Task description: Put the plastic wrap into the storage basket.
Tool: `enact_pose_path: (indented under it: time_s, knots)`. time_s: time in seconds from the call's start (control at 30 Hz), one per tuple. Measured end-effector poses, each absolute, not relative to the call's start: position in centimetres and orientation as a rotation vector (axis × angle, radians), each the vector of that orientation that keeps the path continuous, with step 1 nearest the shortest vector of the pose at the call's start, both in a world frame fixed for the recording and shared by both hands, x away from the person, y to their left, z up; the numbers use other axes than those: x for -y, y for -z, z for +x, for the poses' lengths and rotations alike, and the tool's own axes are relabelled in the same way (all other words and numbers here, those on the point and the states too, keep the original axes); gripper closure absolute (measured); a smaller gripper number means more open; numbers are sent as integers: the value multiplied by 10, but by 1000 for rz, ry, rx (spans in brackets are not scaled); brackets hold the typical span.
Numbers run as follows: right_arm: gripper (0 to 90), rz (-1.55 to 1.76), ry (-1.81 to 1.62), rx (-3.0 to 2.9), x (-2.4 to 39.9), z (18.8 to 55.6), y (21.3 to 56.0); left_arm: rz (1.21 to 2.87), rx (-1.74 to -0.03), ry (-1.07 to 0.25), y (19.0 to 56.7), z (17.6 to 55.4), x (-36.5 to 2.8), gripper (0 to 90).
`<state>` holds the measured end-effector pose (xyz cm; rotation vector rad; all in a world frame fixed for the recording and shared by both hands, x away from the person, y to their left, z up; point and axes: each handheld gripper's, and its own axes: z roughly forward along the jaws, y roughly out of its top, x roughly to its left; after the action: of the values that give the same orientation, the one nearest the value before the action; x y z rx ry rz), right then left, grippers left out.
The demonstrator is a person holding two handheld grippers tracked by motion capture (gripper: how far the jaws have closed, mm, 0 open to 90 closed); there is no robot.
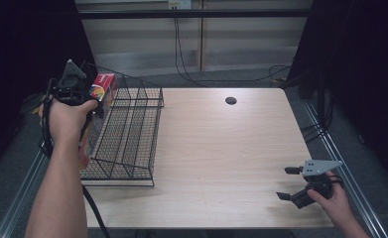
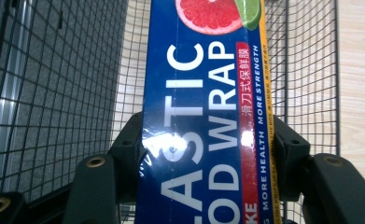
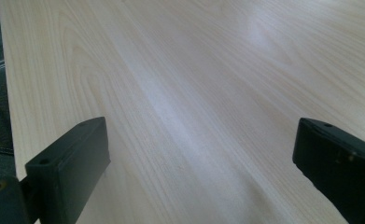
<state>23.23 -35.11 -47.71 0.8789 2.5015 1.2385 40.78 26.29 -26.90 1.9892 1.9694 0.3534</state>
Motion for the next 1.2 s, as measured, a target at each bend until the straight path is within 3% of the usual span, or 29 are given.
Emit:
enact_pose_path:
  time_s: [1.2]
  knots:
    - [33, 846, -1215, -2546, 345, 232, 480, 2023, -2095, -357, 290, 418, -262, 410]
